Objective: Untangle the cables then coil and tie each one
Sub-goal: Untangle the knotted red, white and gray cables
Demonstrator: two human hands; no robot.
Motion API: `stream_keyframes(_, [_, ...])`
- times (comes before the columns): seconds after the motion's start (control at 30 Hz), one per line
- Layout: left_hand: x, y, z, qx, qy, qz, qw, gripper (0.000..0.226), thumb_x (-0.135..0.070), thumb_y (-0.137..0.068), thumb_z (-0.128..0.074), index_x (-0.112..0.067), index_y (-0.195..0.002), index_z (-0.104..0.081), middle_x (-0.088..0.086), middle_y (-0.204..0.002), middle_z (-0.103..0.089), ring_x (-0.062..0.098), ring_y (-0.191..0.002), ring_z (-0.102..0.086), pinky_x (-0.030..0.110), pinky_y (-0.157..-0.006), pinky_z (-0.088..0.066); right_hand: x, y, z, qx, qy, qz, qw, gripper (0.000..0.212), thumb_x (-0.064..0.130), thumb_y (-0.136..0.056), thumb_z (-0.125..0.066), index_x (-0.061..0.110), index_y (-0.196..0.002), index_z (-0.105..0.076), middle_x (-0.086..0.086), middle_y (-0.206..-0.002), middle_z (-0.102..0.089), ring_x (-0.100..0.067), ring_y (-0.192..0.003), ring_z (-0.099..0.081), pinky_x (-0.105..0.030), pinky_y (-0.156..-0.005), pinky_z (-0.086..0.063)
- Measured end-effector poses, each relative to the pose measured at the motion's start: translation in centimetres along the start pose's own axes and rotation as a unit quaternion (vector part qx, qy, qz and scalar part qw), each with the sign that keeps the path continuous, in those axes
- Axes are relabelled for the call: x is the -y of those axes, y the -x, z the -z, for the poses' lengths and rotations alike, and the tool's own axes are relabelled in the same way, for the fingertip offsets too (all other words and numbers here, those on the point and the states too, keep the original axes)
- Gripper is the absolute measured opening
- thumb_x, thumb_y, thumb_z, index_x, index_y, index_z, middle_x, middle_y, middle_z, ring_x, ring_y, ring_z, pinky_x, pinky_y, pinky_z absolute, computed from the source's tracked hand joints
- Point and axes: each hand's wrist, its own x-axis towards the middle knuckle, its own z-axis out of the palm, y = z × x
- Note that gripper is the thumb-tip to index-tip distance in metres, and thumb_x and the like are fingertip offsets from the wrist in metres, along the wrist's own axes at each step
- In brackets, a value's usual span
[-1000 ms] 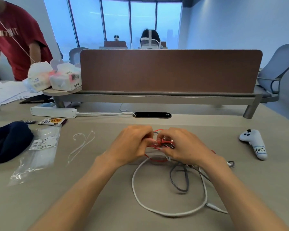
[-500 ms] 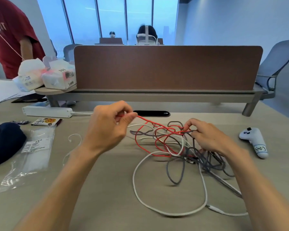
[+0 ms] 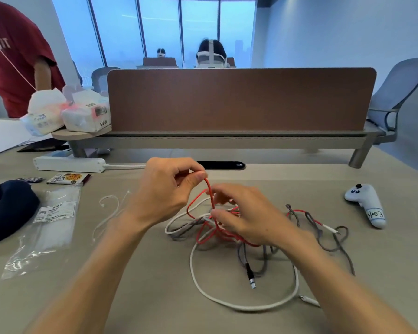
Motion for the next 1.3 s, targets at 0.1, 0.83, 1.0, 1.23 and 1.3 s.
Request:
stream_keyframes(0.1, [0.1,-0.1,0.6,-0.028,-0.018,-0.003,0.999,0.014,-0.023,-0.085,-0.064,-0.013,-0.079,-0.073,-0.006,-0.060,-0.062,0.010,-0.048,-0.044,0.017,-0.047,-0.032,-1.2,0.1,-0.8,0.048,-0.017,0.007,0.999,0.011,0.033,-0.092,-0.058,0.027,-0.085,-0.064,0.014,-0.068,-0.058,-0.005,-0.065,-0.052,-0.023,-0.062,-0.039])
stream_keyframes(0.83, [0.8,0.3,0.7,0.176,-0.181,0.138,0.958,0.024,-0.011,-0.092,-0.051,-0.024,-0.103,-0.068,-0.008,-0.105,-0.067,0.018,-0.102,-0.060,0.032,-0.086,-0.045,-2.6,0.6,1.6,0.142,0.099,-0.046,0.984,0.041,0.040,-0.095,-0.050,0.015,-0.062,-0.046,0.001,-0.062,-0.050,-0.016,-0.060,-0.046,-0.036,-0.060,-0.039])
stream_keyframes(1.0, [-0.5,1.5,-3.4,0.289,-0.116,0.066,0.948,0.038,-0.054,-0.089,-0.046,-0.025,-0.109,-0.061,-0.008,-0.104,-0.067,0.014,-0.100,-0.061,0.036,-0.084,-0.046,-2.3,0.5,1.5,0.140,0.099,-0.031,0.985,0.035,0.039,-0.093,-0.054,0.015,-0.068,-0.054,0.006,-0.064,-0.049,-0.011,-0.062,-0.046,-0.037,-0.060,-0.040])
stream_keyframes(1.23, [-0.3,0.9,-3.0,0.169,-0.112,0.033,0.979,0.037,-0.040,-0.088,-0.051,-0.014,-0.068,-0.069,-0.005,-0.054,-0.059,0.013,-0.052,-0.052,0.029,-0.051,-0.034,-3.4,0.8,2.1,0.117,0.135,-0.065,0.982,0.020,0.046,-0.081,-0.067,0.026,-0.087,-0.069,0.009,-0.083,-0.057,-0.015,-0.082,-0.054,-0.037,-0.072,-0.048])
stream_keyframes(1.3, [-0.2,0.5,-1.7,0.148,-0.115,0.060,0.980,0.035,-0.035,-0.087,-0.057,-0.013,-0.063,-0.069,-0.014,-0.043,-0.044,0.003,-0.047,-0.047,0.015,-0.048,-0.025,-4.4,0.9,2.5,0.105,0.124,-0.081,0.983,0.019,0.046,-0.082,-0.067,0.035,-0.097,-0.070,0.014,-0.086,-0.052,-0.011,-0.088,-0.052,-0.035,-0.077,-0.047])
